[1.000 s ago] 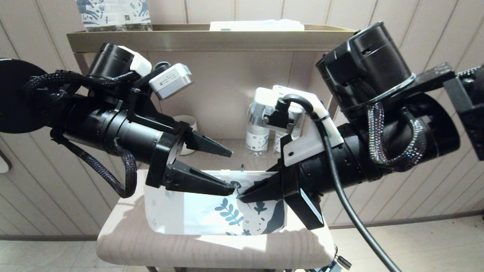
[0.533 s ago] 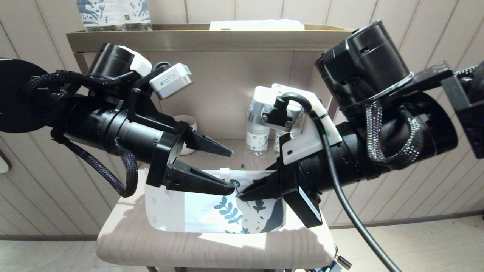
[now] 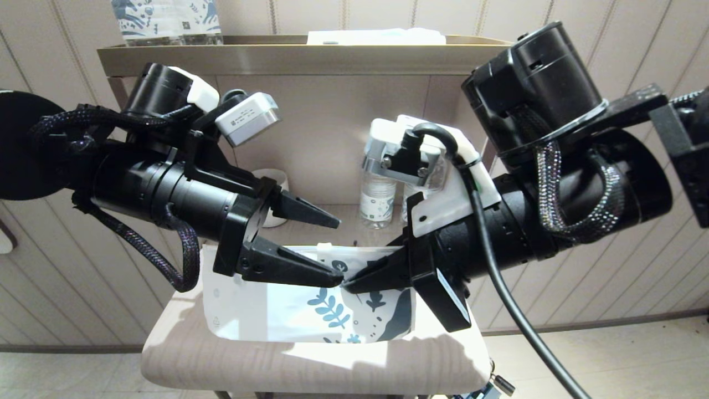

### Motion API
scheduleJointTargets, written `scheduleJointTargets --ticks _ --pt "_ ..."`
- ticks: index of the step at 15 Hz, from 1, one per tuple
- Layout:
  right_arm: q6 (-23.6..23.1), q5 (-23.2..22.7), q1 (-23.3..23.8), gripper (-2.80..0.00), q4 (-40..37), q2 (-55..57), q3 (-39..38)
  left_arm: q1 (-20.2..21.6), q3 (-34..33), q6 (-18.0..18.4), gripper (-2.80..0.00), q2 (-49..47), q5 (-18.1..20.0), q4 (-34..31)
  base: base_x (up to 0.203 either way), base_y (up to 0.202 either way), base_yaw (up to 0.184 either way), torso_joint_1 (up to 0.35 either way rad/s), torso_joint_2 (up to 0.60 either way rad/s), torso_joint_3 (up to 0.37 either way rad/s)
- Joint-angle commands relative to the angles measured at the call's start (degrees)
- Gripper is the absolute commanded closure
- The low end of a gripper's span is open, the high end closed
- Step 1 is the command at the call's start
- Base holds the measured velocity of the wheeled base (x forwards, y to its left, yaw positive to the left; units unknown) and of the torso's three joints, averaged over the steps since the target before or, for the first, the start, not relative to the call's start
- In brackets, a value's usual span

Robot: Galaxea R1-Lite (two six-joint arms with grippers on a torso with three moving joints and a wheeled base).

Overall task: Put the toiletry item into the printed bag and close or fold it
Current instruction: Open the storage bag

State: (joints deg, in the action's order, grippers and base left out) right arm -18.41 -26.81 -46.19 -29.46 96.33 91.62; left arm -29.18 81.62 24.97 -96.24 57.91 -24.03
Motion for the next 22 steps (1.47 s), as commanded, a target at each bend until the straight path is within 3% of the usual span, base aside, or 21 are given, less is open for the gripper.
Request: scheduleJointTargets --ticks 1,4,8,10,15,16,18,22 --pt "-0.14 -0.18 -0.13 0.00 -0.15 -0.18 -0.13 0.00 -1.12 -0.05 -2.80 0.53 0.28 1.56 0.000 0.000 0.000 0.000 0.00 0.000" --pt "-0.23 -0.18 -0.22 0.00 -0.15 0.00 -0.39 0.00 -0.50 -2.21 -2.80 0.36 0.37 1.70 0.000 0.000 0.000 0.000 0.00 0.000" --pt "-0.23 -0.18 -0.22 0.00 -0.15 -0.09 -0.48 0.00 -0.76 -2.29 -2.80 0.44 1.12 1.79 0.000 0.000 0.000 0.000 0.00 0.000" --pt "-0.23 -0.18 -0.30 0.00 -0.07 -0.09 -0.56 0.00 -0.76 -2.20 -2.80 0.18 3.97 1.70 0.000 0.000 0.000 0.000 0.00 0.000" --pt "-0.23 -0.18 -0.13 0.00 -0.07 0.00 -0.49 0.00 -1.12 -1.41 -2.80 -0.09 3.71 1.81 0.000 0.000 0.000 0.000 0.00 0.000" --pt "-0.23 -0.18 0.05 0.00 -0.07 0.00 -0.47 0.00 -1.12 -1.42 0.00 -0.08 3.43 1.79 0.000 0.000 0.000 0.000 0.00 0.000" --pt "-0.23 -0.18 0.05 0.00 -0.07 0.09 -0.31 0.00 -1.47 -1.68 0.00 0.36 1.51 1.88 0.000 0.000 0.000 0.000 0.00 0.000" --pt "-0.23 -0.18 0.05 0.00 -0.07 0.09 -0.39 0.00 -0.94 -2.07 0.00 -0.05 1.51 1.87 0.000 0.000 0.000 0.000 0.00 0.000"
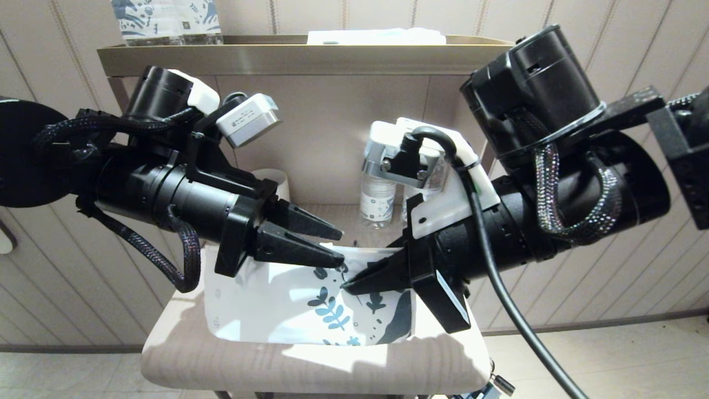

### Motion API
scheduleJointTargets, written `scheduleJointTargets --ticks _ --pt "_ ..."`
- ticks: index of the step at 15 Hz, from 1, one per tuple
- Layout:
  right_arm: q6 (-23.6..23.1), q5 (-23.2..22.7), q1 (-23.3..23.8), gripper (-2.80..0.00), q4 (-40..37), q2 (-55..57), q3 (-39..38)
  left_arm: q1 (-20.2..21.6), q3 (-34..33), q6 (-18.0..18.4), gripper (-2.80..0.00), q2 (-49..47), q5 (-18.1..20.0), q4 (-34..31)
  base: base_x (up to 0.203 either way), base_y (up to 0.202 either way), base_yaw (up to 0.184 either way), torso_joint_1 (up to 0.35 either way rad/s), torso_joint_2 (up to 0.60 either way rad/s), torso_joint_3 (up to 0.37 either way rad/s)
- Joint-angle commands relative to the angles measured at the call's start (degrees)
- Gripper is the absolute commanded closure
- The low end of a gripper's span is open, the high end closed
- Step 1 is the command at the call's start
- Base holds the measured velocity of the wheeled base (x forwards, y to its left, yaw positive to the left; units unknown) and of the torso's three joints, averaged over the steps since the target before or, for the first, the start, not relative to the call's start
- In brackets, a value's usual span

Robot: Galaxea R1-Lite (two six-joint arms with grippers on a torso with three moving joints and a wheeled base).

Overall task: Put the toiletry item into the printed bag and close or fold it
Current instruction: Open the storage bag

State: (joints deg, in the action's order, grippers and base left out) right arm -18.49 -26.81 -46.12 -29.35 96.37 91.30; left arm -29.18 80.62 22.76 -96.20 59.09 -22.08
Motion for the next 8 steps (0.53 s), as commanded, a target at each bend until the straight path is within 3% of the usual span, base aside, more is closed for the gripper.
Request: scheduleJointTargets --ticks 1,8 --pt "-0.14 -0.18 -0.03 0.00 -0.18 0.05 -0.06 0.00 0.07 0.09 0.00 -0.05 0.39 -0.09 0.000 0.000 0.000 0.000 0.00 0.000" --pt "-0.14 -0.09 0.06 0.00 -0.17 0.23 -0.64 0.09 -0.23 0.59 0.00 -0.31 1.38 -0.07 0.000 0.000 0.000 0.000 0.00 0.000"
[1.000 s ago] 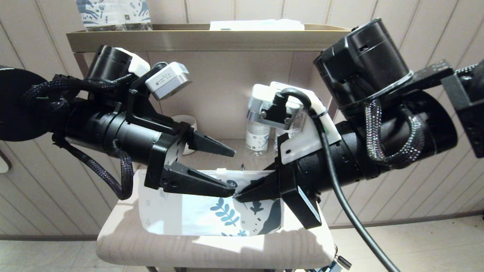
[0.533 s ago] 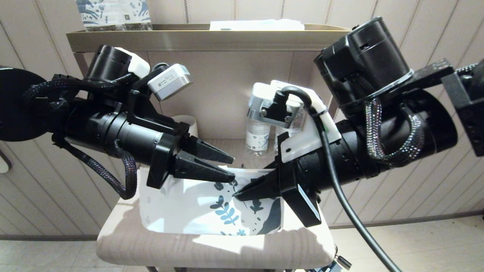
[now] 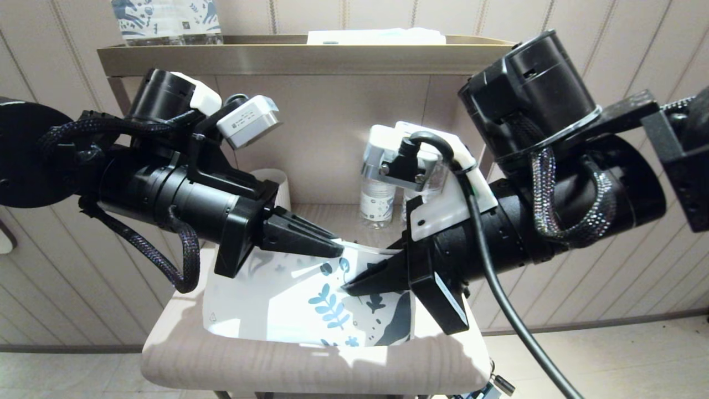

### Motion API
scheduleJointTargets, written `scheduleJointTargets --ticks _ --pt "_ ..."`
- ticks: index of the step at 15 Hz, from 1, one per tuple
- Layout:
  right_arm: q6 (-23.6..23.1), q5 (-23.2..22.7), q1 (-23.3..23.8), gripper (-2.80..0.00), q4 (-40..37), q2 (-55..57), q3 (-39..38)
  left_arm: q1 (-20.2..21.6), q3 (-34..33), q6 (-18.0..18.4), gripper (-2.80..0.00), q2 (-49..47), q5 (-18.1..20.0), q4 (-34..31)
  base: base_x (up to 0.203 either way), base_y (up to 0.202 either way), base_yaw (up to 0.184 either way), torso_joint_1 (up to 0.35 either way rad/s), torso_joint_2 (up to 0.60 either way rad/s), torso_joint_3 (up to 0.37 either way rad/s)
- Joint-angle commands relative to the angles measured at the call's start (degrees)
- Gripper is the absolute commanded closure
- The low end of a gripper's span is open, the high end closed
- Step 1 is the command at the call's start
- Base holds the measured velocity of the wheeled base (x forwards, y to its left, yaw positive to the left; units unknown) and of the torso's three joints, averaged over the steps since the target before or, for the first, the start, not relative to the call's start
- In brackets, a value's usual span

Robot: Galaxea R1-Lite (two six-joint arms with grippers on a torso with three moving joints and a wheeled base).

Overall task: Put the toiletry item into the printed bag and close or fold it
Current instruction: Open the storage bag

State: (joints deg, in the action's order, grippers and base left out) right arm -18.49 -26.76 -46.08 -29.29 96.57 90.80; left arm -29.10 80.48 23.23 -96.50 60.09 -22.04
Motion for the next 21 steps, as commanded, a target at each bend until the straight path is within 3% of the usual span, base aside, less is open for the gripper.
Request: scheduleJointTargets --ticks 1,15,21 --pt "-0.20 -0.02 0.10 0.00 -0.18 -0.09 -0.81 0.10 -0.22 0.44 0.00 0.14 0.38 -0.11 0.000 0.000 0.000 0.000 0.00 0.000" --pt "-0.67 -0.05 7.79 0.00 -0.18 -8.97 -7.45 2.38 -0.41 4.01 0.00 -0.18 0.38 -0.20 0.000 0.000 0.000 0.000 0.00 0.000" --pt "-0.23 -2.23 11.62 0.00 -0.15 -15.79 -11.60 2.38 -0.41 4.50 0.00 -0.62 0.12 -0.20 0.000 0.000 0.000 0.000 0.00 0.000"
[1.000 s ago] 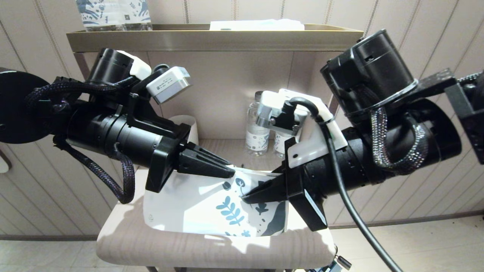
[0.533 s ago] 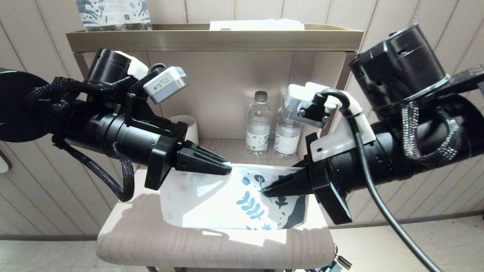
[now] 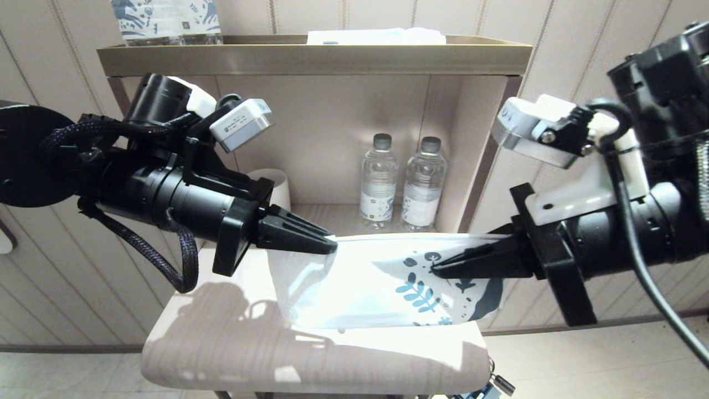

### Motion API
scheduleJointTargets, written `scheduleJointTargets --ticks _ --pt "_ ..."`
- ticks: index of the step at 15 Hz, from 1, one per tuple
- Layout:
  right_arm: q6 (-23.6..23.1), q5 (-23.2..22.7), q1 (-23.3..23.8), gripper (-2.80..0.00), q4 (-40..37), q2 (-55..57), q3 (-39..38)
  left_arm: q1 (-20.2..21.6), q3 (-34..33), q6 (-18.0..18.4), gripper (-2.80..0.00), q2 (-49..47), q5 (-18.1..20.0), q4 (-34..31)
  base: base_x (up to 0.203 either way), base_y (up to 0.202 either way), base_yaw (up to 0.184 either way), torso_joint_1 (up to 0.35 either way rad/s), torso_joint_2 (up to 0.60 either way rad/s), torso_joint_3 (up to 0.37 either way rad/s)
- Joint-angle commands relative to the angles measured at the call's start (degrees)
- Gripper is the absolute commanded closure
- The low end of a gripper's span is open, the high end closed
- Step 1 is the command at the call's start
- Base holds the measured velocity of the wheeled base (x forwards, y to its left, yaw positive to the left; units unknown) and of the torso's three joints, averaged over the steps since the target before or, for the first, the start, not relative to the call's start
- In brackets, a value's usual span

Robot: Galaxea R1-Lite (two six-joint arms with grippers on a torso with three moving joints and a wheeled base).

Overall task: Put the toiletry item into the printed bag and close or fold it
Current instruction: Open the storage bag

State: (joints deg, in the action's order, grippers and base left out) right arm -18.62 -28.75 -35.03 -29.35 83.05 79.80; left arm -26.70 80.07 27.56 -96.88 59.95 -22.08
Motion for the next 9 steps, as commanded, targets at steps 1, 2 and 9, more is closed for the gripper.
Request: scheduleJointTargets --ticks 1,2,9 --pt "-0.10 -0.38 1.18 0.00 -0.09 -3.18 -1.25 -0.02 0.00 0.21 0.00 -0.33 0.26 -0.16 0.000 0.000 0.000 0.000 0.00 0.000" --pt "-0.10 -0.42 2.13 0.00 -0.09 -4.11 -2.36 -0.02 0.09 0.21 0.00 -0.59 0.26 -0.16 0.000 0.000 0.000 0.000 0.00 0.000" --pt "-0.27 -2.14 6.88 0.00 -0.09 -9.38 -7.73 -0.02 0.09 0.21 0.00 -0.76 0.00 -0.16 0.000 0.000 0.000 0.000 0.00 0.000"
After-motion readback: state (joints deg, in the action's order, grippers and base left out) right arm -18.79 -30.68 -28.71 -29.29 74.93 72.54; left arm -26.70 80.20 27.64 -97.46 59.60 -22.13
